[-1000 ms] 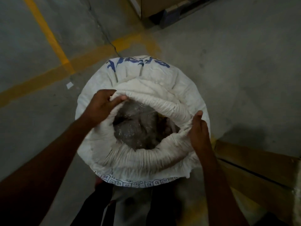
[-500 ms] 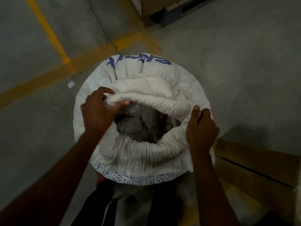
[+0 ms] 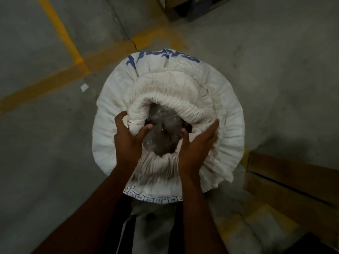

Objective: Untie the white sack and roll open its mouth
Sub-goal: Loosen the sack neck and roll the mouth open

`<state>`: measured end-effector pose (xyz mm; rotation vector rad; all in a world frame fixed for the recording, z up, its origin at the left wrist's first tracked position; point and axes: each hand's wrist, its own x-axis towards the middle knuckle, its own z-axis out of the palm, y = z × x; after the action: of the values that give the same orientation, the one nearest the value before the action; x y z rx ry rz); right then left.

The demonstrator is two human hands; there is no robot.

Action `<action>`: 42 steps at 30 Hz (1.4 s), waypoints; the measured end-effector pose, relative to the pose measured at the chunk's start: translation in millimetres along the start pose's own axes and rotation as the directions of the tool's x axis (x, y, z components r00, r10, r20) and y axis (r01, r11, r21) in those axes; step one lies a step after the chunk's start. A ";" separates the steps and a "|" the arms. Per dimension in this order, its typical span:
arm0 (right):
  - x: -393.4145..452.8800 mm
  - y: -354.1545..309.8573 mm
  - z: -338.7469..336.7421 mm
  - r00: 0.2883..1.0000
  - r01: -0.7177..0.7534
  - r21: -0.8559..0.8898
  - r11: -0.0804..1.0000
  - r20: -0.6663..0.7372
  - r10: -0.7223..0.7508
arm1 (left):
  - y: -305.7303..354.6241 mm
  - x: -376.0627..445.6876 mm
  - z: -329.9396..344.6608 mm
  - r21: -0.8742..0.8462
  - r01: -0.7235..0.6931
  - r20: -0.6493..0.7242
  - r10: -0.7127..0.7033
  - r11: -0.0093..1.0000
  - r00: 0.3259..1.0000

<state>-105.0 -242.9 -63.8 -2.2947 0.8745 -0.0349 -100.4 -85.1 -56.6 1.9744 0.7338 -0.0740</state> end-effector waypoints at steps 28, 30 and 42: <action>19.7 0.5 -46.1 0.339 0.929 -0.216 0.299 0.818 -0.464 | -15.8 -6.1 -43.3 0.271 -0.765 0.795 0.312 0.584 0.521; 21.7 -2.4 -46.3 0.341 0.933 -0.274 0.233 0.882 -0.327 | -15.8 3.0 -37.9 0.285 -0.884 0.839 0.349 0.372 0.417; 27.0 -11.8 -72.5 0.023 0.879 -0.056 0.474 0.997 0.075 | -3.9 12.1 -52.6 0.123 -0.978 0.989 0.058 0.171 0.135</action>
<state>-95.2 -294.9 -6.0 -2.3578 -0.8894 1.6624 -105.8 -34.9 -37.1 2.4979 -1.3128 -1.0257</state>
